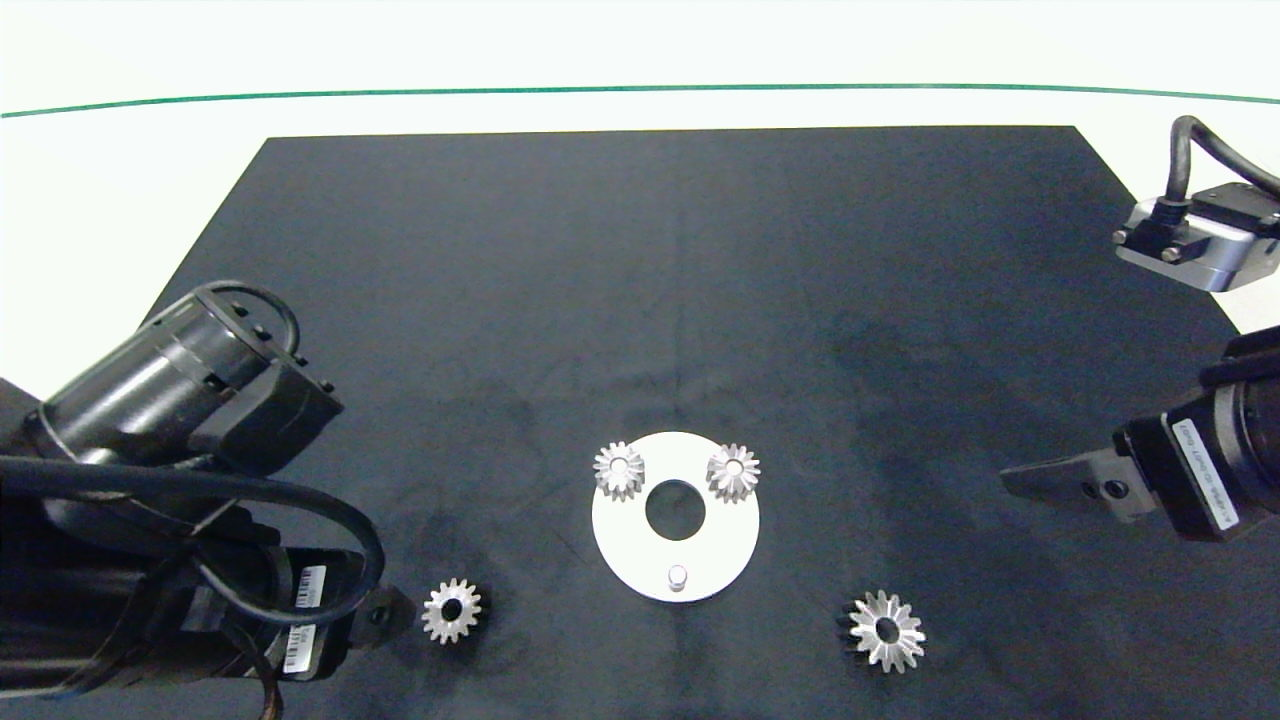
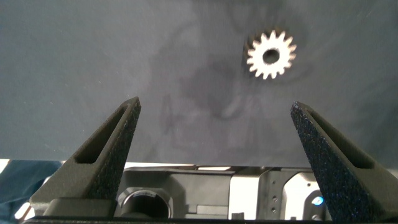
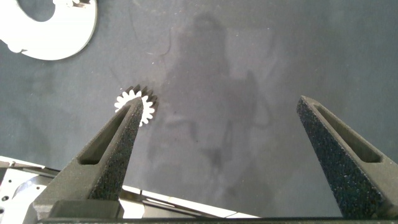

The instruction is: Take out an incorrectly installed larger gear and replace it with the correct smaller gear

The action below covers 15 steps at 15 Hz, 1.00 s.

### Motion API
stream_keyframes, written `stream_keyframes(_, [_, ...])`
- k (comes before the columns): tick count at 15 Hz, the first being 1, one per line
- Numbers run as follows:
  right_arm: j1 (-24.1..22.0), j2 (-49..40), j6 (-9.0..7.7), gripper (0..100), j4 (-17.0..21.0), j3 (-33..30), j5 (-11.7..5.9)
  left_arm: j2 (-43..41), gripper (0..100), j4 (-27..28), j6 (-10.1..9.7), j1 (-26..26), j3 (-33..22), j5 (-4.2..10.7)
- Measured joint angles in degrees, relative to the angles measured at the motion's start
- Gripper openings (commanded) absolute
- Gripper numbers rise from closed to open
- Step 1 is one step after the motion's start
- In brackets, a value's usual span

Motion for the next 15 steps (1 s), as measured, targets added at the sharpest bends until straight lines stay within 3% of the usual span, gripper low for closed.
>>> stream_keyframes(3, [0.0,0.0,-0.02,100,0.0,0.1,0.26,1.7,100,-1.0,-0.94,-2.0,0.3,-0.22])
stream_keyframes(8, [0.0,0.3,-0.02,100,0.0,0.1,0.28,5.8,100,-5.2,-7.23,-5.5,0.3,-0.15])
stream_keyframes(15, [0.1,0.3,-0.34,100,0.0,0.2,0.65,9.5,100,-8.7,-7.23,-6.1,0.5,0.35])
